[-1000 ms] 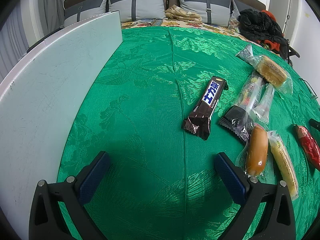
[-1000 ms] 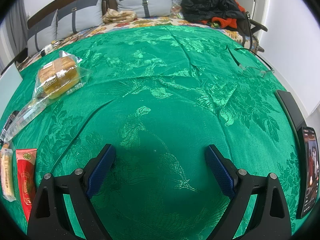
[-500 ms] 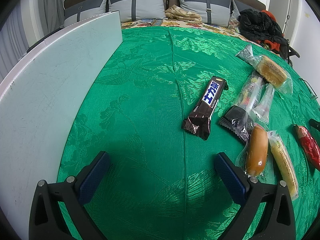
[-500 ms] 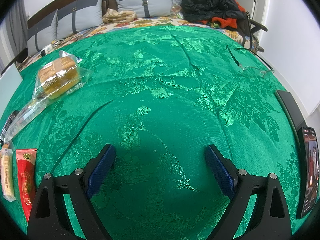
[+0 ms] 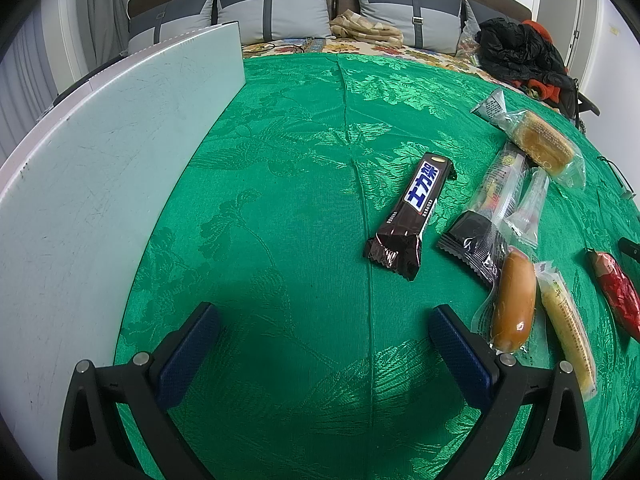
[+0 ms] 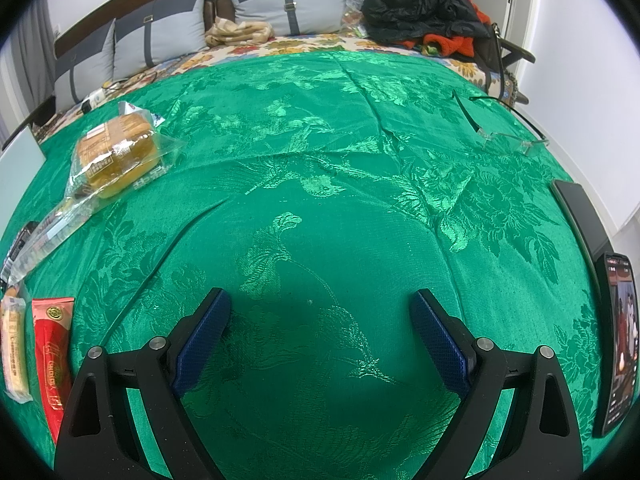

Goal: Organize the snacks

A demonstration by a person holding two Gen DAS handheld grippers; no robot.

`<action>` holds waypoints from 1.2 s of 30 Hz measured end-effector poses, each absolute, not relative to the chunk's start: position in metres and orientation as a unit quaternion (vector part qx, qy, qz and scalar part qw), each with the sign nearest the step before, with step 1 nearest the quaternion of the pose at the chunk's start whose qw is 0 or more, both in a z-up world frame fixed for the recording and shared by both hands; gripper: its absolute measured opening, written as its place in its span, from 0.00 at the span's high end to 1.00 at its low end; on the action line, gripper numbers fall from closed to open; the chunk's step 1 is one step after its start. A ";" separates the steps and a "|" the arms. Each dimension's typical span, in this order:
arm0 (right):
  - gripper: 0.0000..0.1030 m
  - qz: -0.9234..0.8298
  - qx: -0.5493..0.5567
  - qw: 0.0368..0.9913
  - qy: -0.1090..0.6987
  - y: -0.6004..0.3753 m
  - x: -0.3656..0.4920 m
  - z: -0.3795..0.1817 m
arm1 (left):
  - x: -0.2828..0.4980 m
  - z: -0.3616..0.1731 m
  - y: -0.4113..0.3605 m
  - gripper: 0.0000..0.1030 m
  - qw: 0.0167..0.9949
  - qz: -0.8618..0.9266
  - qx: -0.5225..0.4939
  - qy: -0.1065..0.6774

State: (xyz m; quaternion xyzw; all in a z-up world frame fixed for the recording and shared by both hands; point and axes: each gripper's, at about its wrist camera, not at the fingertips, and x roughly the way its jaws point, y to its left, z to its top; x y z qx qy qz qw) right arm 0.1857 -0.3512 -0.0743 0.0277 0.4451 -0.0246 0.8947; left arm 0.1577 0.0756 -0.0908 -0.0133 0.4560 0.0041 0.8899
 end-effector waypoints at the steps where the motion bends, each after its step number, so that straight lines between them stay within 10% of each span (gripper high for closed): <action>1: 0.09 -0.025 0.028 0.895 0.445 -0.351 0.186 -0.074 | 0.158 -0.091 0.076 0.00 0.890 0.004 -0.013 0.456; 28: 0.08 -0.024 0.029 0.895 0.445 -0.352 0.186 -0.074 | 0.200 -0.045 0.070 0.02 0.885 -0.055 -0.016 0.463; 36: 0.08 -0.024 0.029 0.895 0.445 -0.352 0.186 -0.074 | 0.261 -0.067 0.025 0.66 0.845 -0.098 0.057 0.522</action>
